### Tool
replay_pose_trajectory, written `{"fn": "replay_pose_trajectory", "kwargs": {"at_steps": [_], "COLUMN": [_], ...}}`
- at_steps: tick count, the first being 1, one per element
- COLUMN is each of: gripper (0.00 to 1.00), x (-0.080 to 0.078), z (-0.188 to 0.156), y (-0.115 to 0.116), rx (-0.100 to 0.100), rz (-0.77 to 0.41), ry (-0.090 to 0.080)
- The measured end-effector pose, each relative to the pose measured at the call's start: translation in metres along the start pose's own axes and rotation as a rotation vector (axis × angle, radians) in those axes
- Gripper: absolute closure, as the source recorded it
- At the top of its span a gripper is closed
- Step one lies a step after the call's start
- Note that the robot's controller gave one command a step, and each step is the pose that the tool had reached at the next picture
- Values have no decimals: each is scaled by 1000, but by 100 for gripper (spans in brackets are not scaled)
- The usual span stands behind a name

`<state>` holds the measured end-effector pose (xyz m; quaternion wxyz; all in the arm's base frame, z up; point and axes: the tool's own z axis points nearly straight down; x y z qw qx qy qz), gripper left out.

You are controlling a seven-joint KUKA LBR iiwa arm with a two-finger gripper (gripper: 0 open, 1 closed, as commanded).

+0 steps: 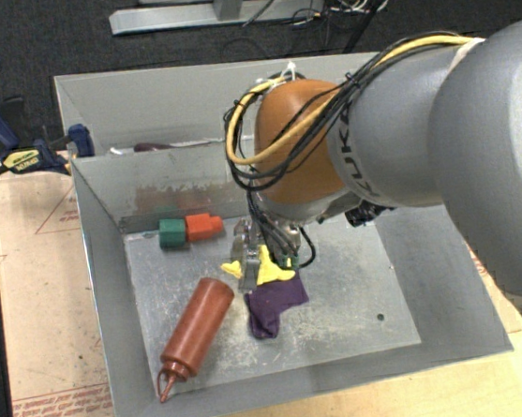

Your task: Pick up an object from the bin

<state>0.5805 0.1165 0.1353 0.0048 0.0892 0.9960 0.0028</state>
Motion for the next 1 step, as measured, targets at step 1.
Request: {"fn": "replay_pose_trajectory", "kwargs": {"at_steps": [1], "gripper": [100], "x": [0], "z": [-8], "y": [0], "rx": [0], "rz": [0], "ry": [1]}}
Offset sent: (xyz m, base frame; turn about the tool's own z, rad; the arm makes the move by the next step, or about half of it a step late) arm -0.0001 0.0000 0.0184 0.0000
